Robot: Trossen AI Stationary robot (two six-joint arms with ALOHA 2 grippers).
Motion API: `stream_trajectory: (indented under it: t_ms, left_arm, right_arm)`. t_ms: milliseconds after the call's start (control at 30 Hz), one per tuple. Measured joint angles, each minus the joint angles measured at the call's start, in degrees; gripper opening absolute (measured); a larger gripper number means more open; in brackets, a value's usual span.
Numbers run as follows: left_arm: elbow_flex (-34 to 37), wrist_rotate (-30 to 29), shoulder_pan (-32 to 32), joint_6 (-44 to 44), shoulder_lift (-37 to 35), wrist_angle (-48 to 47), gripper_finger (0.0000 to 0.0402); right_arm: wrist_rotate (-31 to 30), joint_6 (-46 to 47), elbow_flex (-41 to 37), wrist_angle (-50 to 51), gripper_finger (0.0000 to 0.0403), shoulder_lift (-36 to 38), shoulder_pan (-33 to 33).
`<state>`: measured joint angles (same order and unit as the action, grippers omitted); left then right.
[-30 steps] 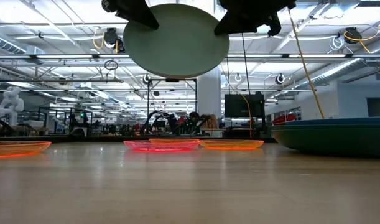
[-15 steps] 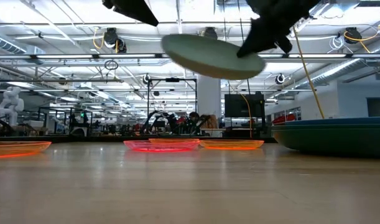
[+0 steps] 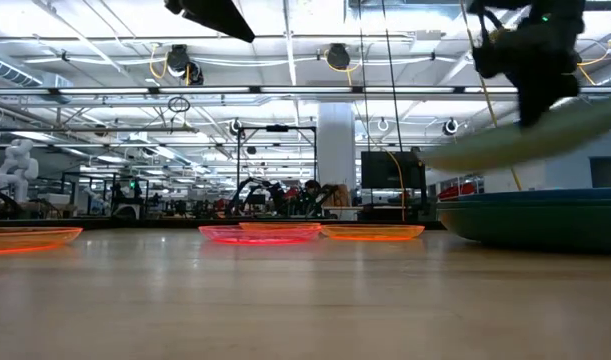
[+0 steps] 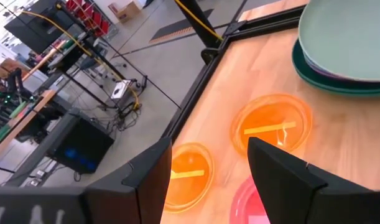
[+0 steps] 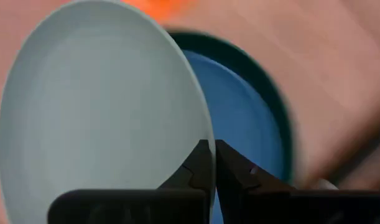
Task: Stack plastic plates
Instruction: Stack the light green plate on top of the blue plate, then stack the pink plate on top of the light green plate
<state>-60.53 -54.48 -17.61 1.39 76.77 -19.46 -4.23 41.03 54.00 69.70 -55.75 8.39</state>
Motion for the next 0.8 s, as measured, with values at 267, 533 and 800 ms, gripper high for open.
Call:
stream_trajectory:
  t_ms: [267, 533, 800]
  left_arm:
    - [0.0, 0.0, 0.0, 0.8, 0.0, 0.0, 0.0216]
    - [0.0, 0.2, 0.0, 0.9, 0.0, -0.1, 0.0216]
    - [0.0, 0.3, 0.0, 0.8, 0.0, -0.6, 0.0216]
  right_arm:
    - [-2.3, 1.8, 0.0, 5.1, 0.0004, -0.3, 0.3]
    - [-4.9, 1.8, 0.0, 5.4, 0.0053, -0.4, 0.3]
    - [-5.0, 1.9, 0.0, 4.3, 0.0096, -0.4, 0.2]
